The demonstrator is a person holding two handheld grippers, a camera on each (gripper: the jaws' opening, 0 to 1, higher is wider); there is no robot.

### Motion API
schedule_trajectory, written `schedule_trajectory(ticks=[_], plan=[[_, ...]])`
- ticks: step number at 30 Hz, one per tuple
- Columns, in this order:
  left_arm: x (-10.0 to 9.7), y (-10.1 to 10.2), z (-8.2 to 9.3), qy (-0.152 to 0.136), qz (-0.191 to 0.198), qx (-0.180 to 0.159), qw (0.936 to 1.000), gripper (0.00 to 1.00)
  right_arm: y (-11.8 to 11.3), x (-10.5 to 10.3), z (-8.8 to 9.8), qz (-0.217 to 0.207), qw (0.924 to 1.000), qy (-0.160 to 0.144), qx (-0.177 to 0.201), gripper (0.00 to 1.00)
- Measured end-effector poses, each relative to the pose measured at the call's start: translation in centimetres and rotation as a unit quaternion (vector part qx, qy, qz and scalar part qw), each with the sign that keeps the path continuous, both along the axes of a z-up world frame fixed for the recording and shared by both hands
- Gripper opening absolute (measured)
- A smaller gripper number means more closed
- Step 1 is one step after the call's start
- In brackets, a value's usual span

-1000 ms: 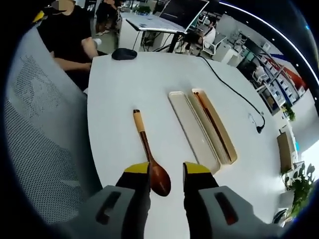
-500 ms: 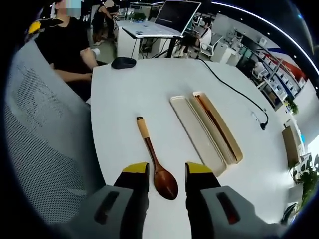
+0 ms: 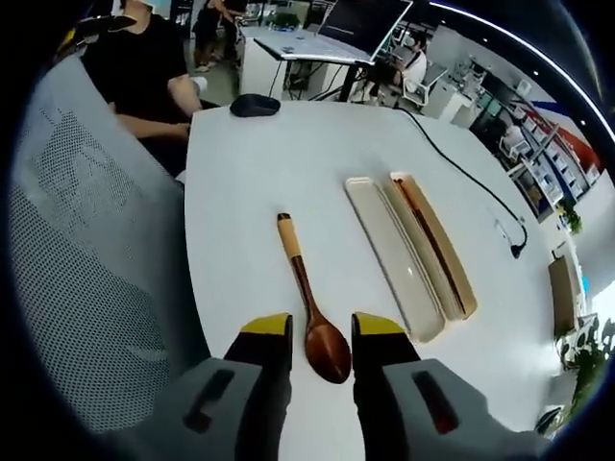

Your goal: Arrange the utensils inside the cutlery case until each visible utensil rests in its matching compartment.

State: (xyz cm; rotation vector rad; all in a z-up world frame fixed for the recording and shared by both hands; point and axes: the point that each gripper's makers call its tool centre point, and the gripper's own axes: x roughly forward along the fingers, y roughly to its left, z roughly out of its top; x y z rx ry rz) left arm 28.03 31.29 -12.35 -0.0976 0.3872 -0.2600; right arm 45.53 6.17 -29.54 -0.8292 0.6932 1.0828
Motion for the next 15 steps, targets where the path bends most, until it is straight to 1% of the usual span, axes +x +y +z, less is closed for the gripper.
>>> schedule_trajectory(ticks=[2,3,5,7,9,11,13,15], plan=[[0.2,-0.1,0.4,-0.007,-0.002,-0.002,1.0000,0.78,0.2,0.1,0.0,-0.005,1.0000,0.003,0.003,0.25],[0.3,-0.3,0.8,-0.017,-0.002,-0.016,0.9997,0.78,0.3,0.1,0.0,-0.004,1.0000,0.002,0.002,0.24],[0.3,-0.5,0.9,-0.016,-0.005,-0.020,0.9997,0.80,0.5,0.2,0.1,-0.001,1.0000,0.002,0.004,0.22],[0.4,-0.5,0.9,-0.016,-0.008,-0.019,0.9997,0.83,0.8,0.3,0.3,0.000,1.0000,0.002,0.005,0.22],[0.4,-0.7,0.8,-0.014,-0.012,-0.022,0.9996,0.83,1.0,0.3,0.4,0.001,1.0000,0.002,0.006,0.21],[0.4,-0.8,0.8,-0.012,-0.015,-0.018,0.9997,0.83,1.2,0.3,0.3,0.005,1.0000,0.004,0.005,0.21],[0.4,-0.9,0.8,-0.011,-0.016,-0.015,0.9997,0.82,1.3,0.3,0.0,0.015,0.9999,0.000,-0.002,0.20],[0.4,-1.1,1.0,-0.012,-0.018,-0.017,0.9996,0.82,1.4,0.4,-0.3,0.015,0.9998,-0.002,-0.008,0.19]])
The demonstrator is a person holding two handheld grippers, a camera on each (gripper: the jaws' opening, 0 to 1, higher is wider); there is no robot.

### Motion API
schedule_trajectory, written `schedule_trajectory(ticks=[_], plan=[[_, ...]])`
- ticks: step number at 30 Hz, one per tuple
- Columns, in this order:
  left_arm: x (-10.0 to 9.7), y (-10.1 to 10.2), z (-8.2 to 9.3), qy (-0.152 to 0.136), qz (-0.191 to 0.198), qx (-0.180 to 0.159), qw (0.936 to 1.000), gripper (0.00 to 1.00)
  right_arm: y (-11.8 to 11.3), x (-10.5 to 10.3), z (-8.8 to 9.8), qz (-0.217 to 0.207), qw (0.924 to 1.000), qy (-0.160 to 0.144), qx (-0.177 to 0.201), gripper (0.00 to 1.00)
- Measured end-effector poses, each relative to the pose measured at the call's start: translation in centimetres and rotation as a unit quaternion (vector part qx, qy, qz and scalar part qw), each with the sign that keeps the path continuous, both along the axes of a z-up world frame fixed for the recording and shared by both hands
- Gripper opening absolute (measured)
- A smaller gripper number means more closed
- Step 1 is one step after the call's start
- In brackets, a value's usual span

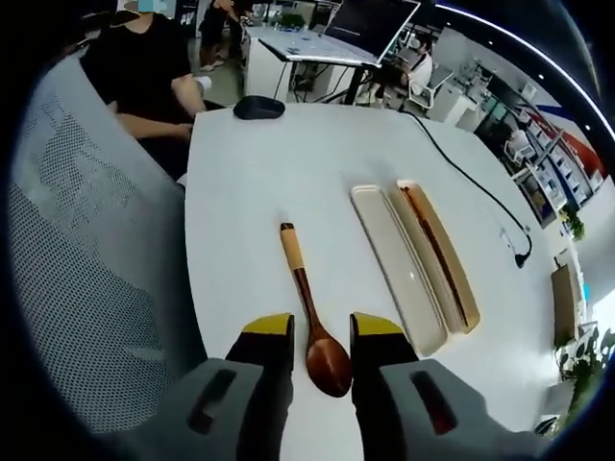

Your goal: Arrange the utensils inside the cutlery case until each visible utensil rests in its matching compartment.

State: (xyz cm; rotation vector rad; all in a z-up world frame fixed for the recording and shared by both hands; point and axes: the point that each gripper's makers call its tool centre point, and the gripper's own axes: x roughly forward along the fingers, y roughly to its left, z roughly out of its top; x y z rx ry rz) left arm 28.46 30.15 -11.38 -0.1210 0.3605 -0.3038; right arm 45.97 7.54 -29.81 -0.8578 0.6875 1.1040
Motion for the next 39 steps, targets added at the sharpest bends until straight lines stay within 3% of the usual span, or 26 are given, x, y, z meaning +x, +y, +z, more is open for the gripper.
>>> schedule_trajectory(ticks=[5,8,12,15,22,25,29,34,36,39], plan=[[-0.3,0.2,-0.1,0.005,-0.003,0.013,0.9999,0.80,0.5,-0.4,-0.5,-0.011,0.9999,0.008,0.008,0.19],[-0.3,0.2,-0.2,0.008,0.002,-0.008,0.9999,0.81,0.8,-0.6,-1.0,-0.003,1.0000,0.007,0.004,0.19],[-0.1,-0.5,-0.1,0.014,-0.004,0.000,0.9999,0.80,1.4,-0.7,-1.6,0.003,0.9998,0.018,0.007,0.20],[0.1,-0.9,0.1,0.009,-0.008,-0.004,0.9999,0.81,2.9,-1.2,-1.1,-0.022,0.9959,0.062,0.062,0.32],[0.2,-2.3,0.7,0.002,-0.039,-0.005,0.9992,0.79,2.2,-0.5,-2.1,0.009,0.9990,0.041,0.015,0.28],[-0.1,-2.1,0.1,0.018,-0.048,0.010,0.9986,0.79,1.6,-0.1,-2.3,0.032,0.9990,0.028,-0.011,0.27],[-0.4,-2.4,-0.3,0.025,-0.054,-0.002,0.9982,0.85,1.3,0.4,-2.0,0.032,0.9989,0.031,-0.011,0.28],[-0.8,-2.6,-0.9,0.034,-0.055,-0.002,0.9979,0.85,1.4,0.6,-1.9,0.029,0.9988,0.039,-0.007,0.25],[-0.8,-2.8,-1.0,0.036,-0.058,-0.005,0.9976,0.84,1.3,0.4,-2.0,0.020,0.9982,0.057,-0.006,0.22],[-0.9,-2.9,-1.1,0.038,-0.056,-0.002,0.9977,0.84,1.4,0.6,-1.7,0.015,0.9983,0.056,-0.001,0.25]])
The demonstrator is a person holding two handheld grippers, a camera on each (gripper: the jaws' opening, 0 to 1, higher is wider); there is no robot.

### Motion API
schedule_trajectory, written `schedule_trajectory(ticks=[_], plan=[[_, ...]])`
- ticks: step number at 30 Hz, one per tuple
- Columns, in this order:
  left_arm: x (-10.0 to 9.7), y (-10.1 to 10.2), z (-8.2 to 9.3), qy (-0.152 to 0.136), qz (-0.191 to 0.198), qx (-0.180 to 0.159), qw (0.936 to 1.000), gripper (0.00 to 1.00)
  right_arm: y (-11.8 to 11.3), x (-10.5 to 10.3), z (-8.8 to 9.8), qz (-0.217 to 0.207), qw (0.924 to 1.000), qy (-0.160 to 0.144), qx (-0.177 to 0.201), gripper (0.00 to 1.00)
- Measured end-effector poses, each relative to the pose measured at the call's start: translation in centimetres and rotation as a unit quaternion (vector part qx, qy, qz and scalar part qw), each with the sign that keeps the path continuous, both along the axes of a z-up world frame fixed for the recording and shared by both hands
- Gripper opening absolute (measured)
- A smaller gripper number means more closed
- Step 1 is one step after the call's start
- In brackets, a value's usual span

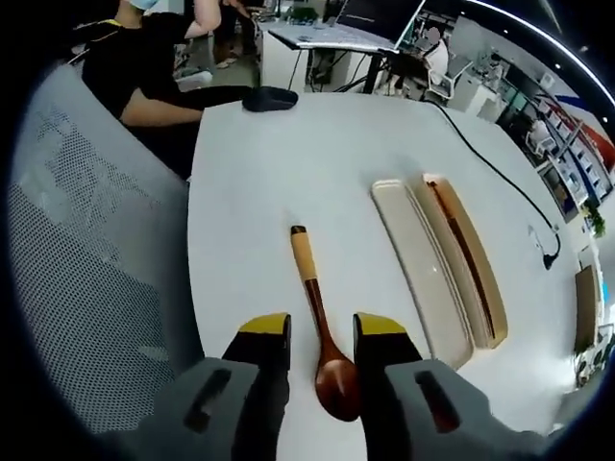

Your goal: Arrange the utensils inside the cutlery case until each visible utensil rests in its matching compartment.

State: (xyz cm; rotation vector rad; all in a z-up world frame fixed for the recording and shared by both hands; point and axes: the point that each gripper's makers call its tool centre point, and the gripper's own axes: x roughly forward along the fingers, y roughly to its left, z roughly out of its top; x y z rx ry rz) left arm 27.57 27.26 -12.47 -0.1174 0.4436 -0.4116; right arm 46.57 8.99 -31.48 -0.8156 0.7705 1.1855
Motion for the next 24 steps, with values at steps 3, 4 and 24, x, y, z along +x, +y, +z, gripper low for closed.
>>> schedule_trajectory(ticks=[3,4,24], plan=[[-0.1,0.0,-0.3,0.006,0.001,0.007,1.0000,0.83,0.1,0.3,0.3,0.013,0.9998,-0.012,-0.002,0.22],[-0.1,0.0,-0.4,0.007,0.001,0.008,0.9999,0.83,0.2,0.3,0.3,0.016,0.9998,-0.014,-0.005,0.22],[-0.3,0.4,-0.4,0.015,0.012,0.010,0.9998,0.81,0.7,0.9,-2.5,0.045,0.9974,0.025,-0.050,0.18]])
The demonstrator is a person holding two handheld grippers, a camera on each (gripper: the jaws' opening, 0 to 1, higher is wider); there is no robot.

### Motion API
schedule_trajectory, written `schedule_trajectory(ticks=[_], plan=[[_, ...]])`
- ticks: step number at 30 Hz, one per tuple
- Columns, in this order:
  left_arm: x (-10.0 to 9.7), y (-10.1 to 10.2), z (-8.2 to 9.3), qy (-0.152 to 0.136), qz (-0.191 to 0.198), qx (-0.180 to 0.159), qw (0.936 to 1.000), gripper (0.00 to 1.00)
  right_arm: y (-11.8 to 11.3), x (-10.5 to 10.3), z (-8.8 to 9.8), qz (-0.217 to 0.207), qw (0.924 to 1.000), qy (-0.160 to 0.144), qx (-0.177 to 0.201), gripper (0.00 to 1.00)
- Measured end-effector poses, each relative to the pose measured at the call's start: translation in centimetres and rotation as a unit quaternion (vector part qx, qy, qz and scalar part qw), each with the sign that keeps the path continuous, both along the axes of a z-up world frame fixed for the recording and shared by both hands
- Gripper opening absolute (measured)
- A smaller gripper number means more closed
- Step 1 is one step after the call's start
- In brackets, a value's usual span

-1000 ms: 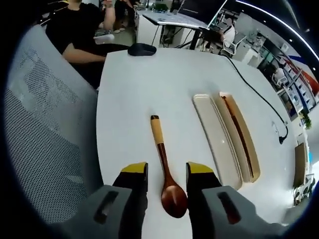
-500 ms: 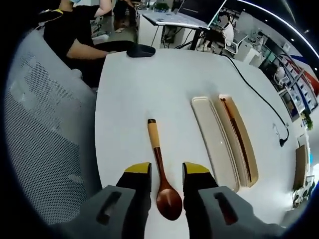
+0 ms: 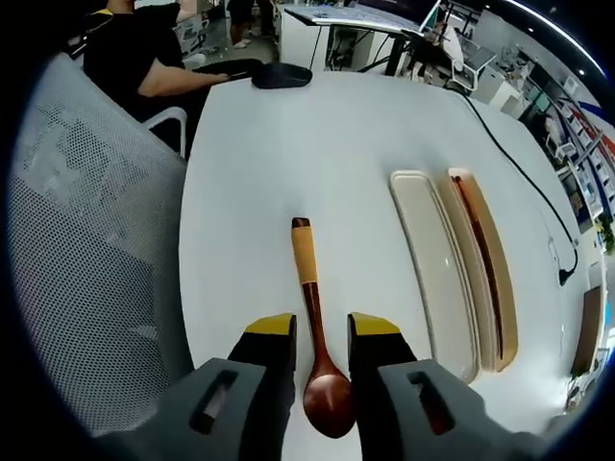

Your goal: Arrange the utensils inside the cutlery case until each visible utensil rests in its matching compartment.

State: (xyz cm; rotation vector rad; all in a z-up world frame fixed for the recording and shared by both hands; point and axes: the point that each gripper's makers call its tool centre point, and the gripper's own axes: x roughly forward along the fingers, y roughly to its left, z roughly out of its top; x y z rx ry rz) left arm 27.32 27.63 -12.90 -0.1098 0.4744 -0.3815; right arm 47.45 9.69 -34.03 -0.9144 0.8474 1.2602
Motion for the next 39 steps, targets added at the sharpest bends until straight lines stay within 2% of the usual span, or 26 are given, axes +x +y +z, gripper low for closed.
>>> schedule_trajectory(ticks=[9,15,26,30,35,39], plan=[[0.0,0.2,0.0,0.000,0.000,0.009,1.0000,0.79,-0.2,-0.4,-1.1,0.019,0.9993,0.012,-0.030,0.17],[-0.1,0.4,-0.1,0.004,0.003,0.014,0.9999,0.79,-0.3,-0.2,-1.8,0.017,0.9988,0.022,-0.040,0.18],[-0.3,1.0,-0.5,0.007,0.010,0.021,0.9997,0.77,-0.4,0.1,-2.3,0.031,0.9979,0.021,-0.054,0.17],[-0.4,1.0,-0.6,0.009,0.010,0.021,0.9997,0.77,-0.4,-0.5,-2.4,0.010,0.9966,0.058,-0.058,0.13],[-0.5,1.2,-0.9,0.015,0.011,0.032,0.9993,0.77,-0.3,-0.1,-2.4,0.015,0.9965,0.055,-0.060,0.12],[-0.6,1.4,-0.6,0.011,0.017,0.029,0.9994,0.77,-0.1,-0.4,-2.3,0.058,0.9948,0.051,-0.066,0.14]])
